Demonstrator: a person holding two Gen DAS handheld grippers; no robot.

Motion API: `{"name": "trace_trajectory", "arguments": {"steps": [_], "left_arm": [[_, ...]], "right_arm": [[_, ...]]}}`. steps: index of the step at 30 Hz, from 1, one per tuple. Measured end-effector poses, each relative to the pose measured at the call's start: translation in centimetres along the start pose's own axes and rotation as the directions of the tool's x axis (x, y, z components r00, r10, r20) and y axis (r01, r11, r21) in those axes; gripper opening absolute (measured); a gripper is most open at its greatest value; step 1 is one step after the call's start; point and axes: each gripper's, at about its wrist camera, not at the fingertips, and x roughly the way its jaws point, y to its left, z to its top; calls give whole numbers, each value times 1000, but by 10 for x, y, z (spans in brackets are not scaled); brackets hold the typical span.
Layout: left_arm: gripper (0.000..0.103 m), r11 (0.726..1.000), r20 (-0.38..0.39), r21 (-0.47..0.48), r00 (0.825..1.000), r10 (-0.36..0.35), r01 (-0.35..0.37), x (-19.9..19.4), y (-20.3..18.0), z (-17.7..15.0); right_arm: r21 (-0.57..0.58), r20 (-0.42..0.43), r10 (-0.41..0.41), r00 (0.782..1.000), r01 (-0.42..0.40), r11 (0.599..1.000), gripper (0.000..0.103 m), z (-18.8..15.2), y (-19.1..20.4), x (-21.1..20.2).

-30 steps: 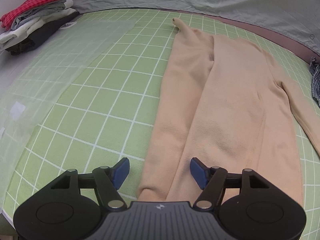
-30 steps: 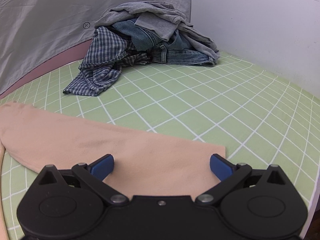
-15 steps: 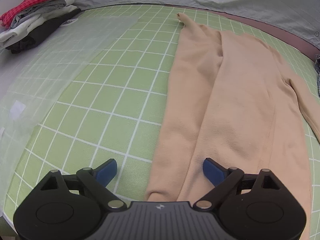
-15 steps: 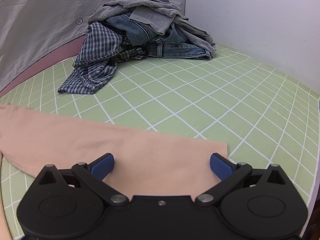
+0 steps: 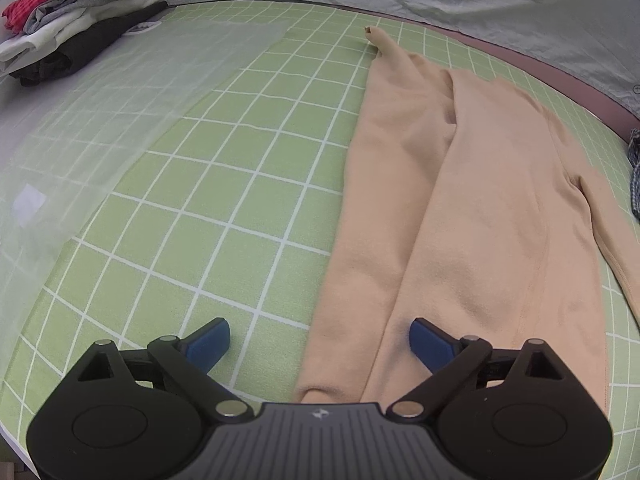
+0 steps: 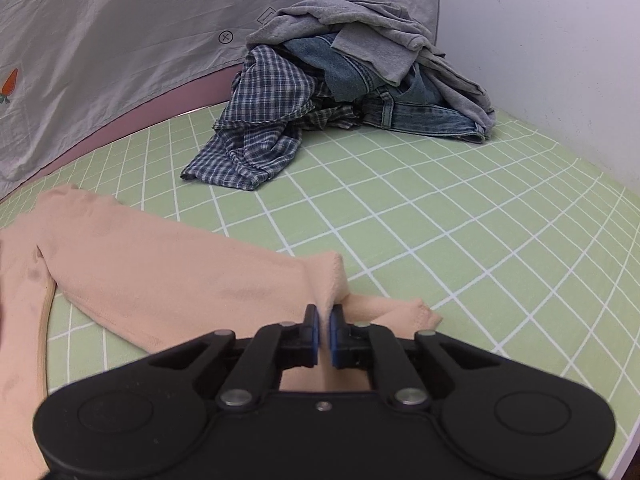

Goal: Fold clothes
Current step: 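Pinch the sleeve cuff with the right gripper and fold it over the body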

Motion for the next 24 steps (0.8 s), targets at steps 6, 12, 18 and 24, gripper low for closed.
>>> {"name": "trace_trajectory", "arguments": {"steps": [6,12,18,24], "left_arm": [[96,1000,34,-22,999,-10,11,-10,16,15],[96,1000,33,-5,999,-5,6,-12,41,25],[96,1000,20,-3,1000,-17,17,-8,65,32],[96,1000,8,8,1000,-20,20,-3,77,37]], "right_arm": [[-22,47,59,997,-58,998,6,6,39,-23],[-28,53,207,977,-205,978,6,3,113,-47],[-60,13,337,941,-335,940,6,-18,186,-67],[-94,-70,454,888,-459,883,9,-43,224,-83]]}}
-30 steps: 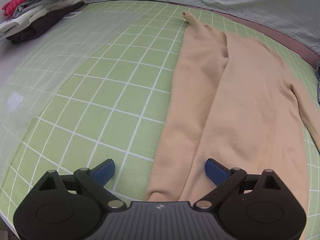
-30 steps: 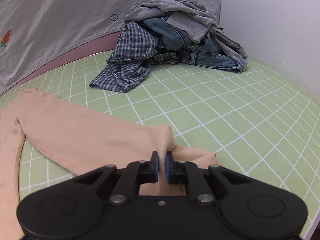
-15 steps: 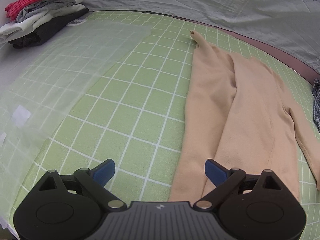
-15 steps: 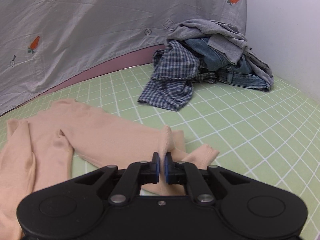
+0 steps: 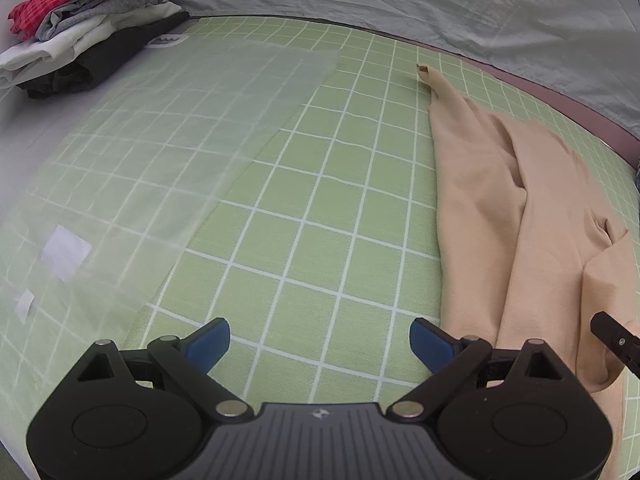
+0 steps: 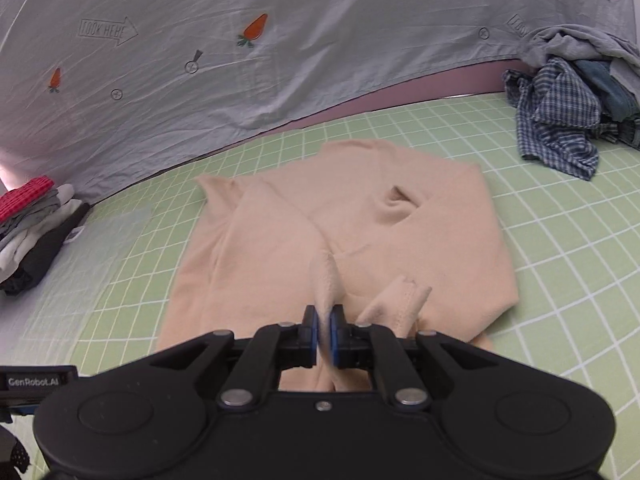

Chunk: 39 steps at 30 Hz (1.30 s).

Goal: Fold clothes
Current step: 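Pinch the sleeve cuff with the right gripper and fold it over the body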

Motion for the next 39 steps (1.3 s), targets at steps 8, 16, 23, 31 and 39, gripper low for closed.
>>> {"name": "trace_trajectory", "arguments": {"steps": [8,16,23,31,39], "left_arm": [[96,1000,8,23,1000,-6,6,0,-16,-3],[96,999,60,46,998,-22,20,-18,-69,-12],[95,993,79,69,992,-97,92,-27,-126,-21],[61,972,59,91,973,-222,216,-16,-176,-17],[6,961,20,119,968,-252,248,3,-190,-15]], "right_arm": [[12,46,-37,998,36,999,75,1,-11,-22],[31,73,-241,968,239,970,82,7,-71,-39],[1,13,-358,934,358,934,82,5,-127,-40],[0,-12,-358,934,358,934,81,10,-168,-35],[8,-18,-350,936,350,937,81,15,-182,-29]]}}
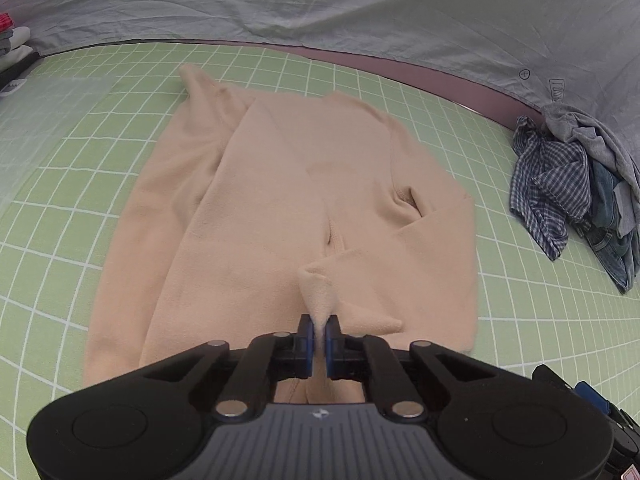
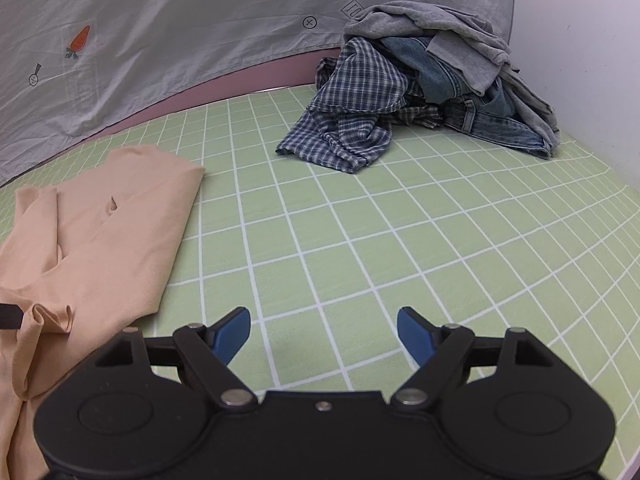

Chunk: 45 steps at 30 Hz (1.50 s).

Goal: Fold clothes
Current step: 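Pinch the sleeve cuff with the right gripper and fold it over the body, then release the sleeve with the right gripper and pull back above the shirt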

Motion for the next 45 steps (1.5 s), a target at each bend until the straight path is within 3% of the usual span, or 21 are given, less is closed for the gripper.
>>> {"name": "trace_trajectory", "arguments": {"steps": [4,9,12,14,20,23,25,28,31,34,38,45], "left_arm": [[5,1000,69,4,998,-9,8,-15,11,10],[5,998,169,-67,986,8,3,-40,59,40],[5,992,243,-117,967,80,-52,-56,102,67],[5,983,293,-156,945,144,-101,-65,136,84],[6,938,348,-308,898,270,-162,-83,230,111],[22,912,310,-327,883,352,-248,-81,247,110],[40,921,290,-303,897,335,-246,-80,250,102],[57,943,244,-257,931,273,-210,-76,233,80],[63,971,167,-156,964,208,-183,-64,198,54],[65,988,83,-60,986,147,-142,-54,159,21],[65,994,2,18,994,105,-105,-49,118,-22],[68,989,-39,50,989,141,-139,-53,91,-59]], "right_arm": [[6,-6,-2,1000,2,1000,81,-1,5,2],[11,-3,3,1000,-3,1000,80,-1,21,0],[9,5,15,1000,-15,1000,80,-1,35,-5],[-4,15,20,1000,-20,1000,80,-2,49,-11],[-11,27,12,1000,-11,1000,80,-14,84,-27],[-17,31,14,999,-13,1000,80,-21,100,-34],[-17,35,18,999,-17,1000,80,-25,109,-38],[-32,45,16,999,-15,999,80,-29,120,-41],[-45,72,-6,997,9,999,79,-34,125,-44],[-42,58,3,998,0,999,75,-38,122,-42],[-74,21,40,999,-39,997,66,-42,120,-40],[-90,-25,110,994,-112,990,52,-51,109,-44]]}}
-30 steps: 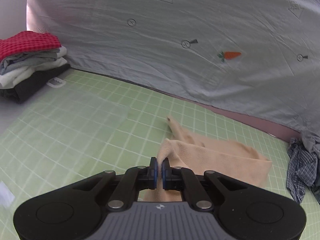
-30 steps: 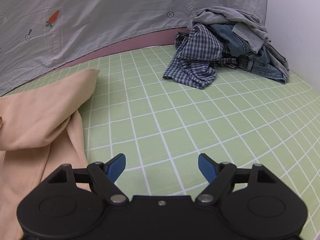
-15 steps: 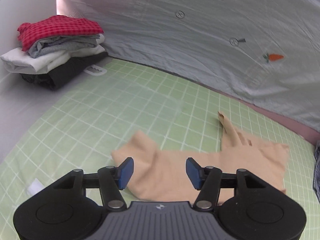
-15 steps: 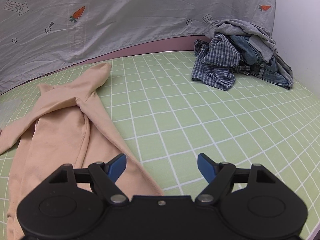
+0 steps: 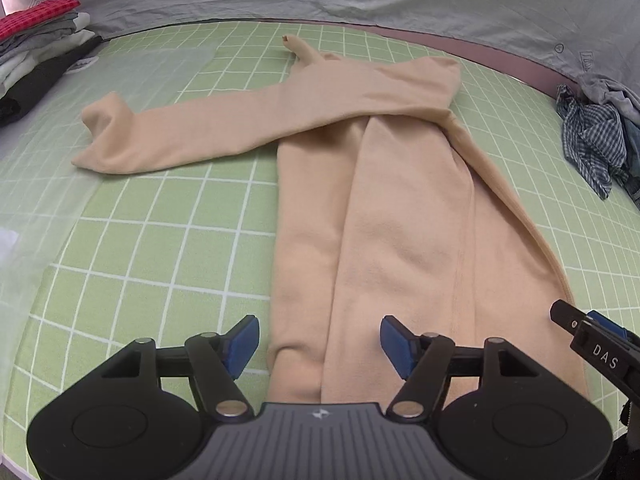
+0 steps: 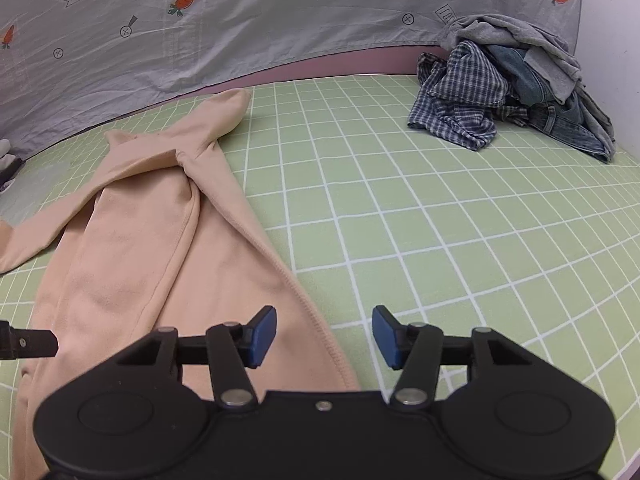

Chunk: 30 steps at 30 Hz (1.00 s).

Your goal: Fold clothes

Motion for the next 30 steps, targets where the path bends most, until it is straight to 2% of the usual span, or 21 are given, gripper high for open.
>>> {"name": "trace_trajectory", "arguments": {"steps": [6,8,10,14,16,18,23,30], "left_arm": [[69,998,-25,-31,999,47,-47,-3,1,-19],[70,997,-30,-46,998,59,-61,-4,2,-25],[74,996,-28,-59,997,69,-71,-5,4,-31],[75,993,-27,-87,996,81,-83,-9,6,-39],[78,991,-25,-96,996,87,-89,-9,7,-43],[84,990,-22,-96,995,99,-101,-9,7,-47],[87,989,-23,-107,995,101,-103,-8,11,-50],[90,986,-39,-115,993,114,-118,-10,15,-53]], "right_arm": [[6,-22,44,999,-44,999,52,-8,-13,-5],[2,-29,56,998,-56,998,48,-11,-17,-6],[-4,-35,68,997,-68,998,41,-13,-21,-6],[-32,-42,91,995,-92,995,27,-16,-24,-8],[-52,-47,104,993,-106,993,12,-17,-23,-10],[-72,-52,117,992,-121,990,6,-18,-23,-12],[-80,-32,142,989,-144,986,3,-14,-19,-24],[-54,-32,276,961,-278,959,3,-9,3,-44]]}}
